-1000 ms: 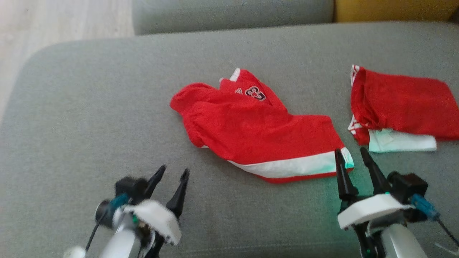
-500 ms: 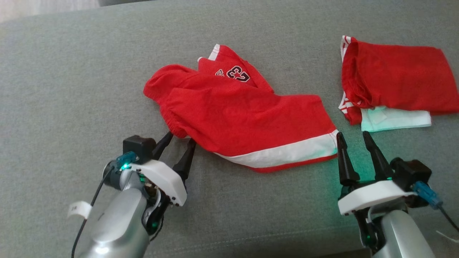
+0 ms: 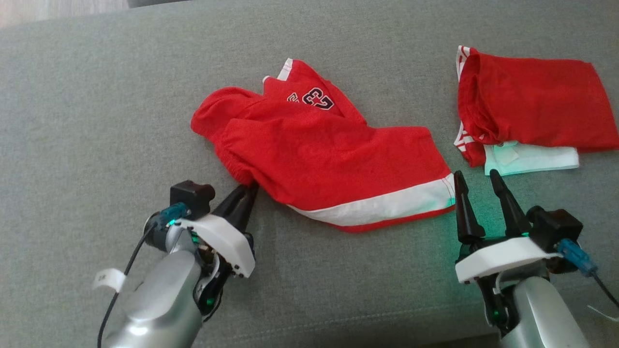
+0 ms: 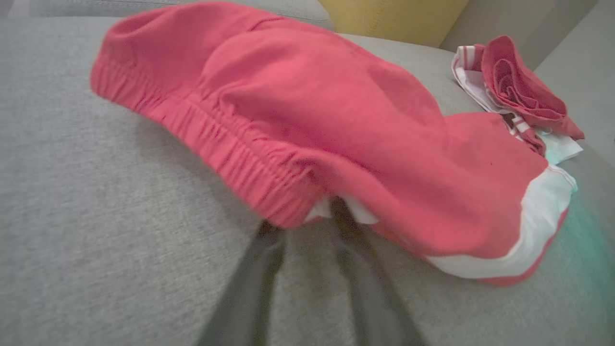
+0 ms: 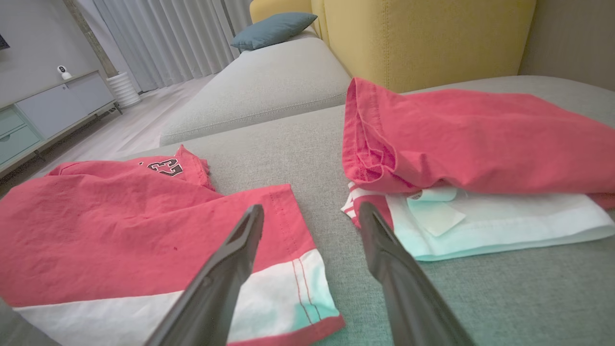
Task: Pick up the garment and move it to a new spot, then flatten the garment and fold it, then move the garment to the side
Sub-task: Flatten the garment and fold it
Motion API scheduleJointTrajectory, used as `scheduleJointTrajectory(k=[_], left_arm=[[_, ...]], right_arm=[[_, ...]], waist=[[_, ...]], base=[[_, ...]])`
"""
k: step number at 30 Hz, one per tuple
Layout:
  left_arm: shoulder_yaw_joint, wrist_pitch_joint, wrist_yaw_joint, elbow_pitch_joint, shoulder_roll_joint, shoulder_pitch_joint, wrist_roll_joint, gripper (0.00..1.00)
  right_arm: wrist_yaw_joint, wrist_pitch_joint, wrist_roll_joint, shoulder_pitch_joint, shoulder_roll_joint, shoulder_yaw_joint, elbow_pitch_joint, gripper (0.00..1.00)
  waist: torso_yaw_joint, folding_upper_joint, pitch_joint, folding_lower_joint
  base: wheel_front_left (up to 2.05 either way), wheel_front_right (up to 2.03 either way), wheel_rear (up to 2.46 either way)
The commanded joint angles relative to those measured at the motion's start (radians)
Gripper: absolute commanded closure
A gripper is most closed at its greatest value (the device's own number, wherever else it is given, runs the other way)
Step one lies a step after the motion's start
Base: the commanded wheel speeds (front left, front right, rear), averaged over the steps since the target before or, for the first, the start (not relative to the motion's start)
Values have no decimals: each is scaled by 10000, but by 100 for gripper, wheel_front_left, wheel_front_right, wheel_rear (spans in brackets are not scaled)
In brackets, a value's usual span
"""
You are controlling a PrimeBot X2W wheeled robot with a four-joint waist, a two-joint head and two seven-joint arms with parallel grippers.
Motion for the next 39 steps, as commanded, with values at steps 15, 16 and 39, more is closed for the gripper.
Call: scheduleJointTrajectory(k=[15,16,39], left_arm=[[813,-133,-27,-1420,726,188,275,100],[874,-134,-19,-1523,762,281,328,100],[357,220,-43,-2165,1298,759,558,100]], right_arm=[[-9,60,-129,182,-54,133,48,0],[-9,105,-137,242,-54,145,77,0],[-9,701,630,-547,-54,582,2119,0]], waist=[[155,0,-778,0],[158,0,-839,0],[682,0,-857,0]], base=[[0,0,0],[0,0,0],[0,0,0]])
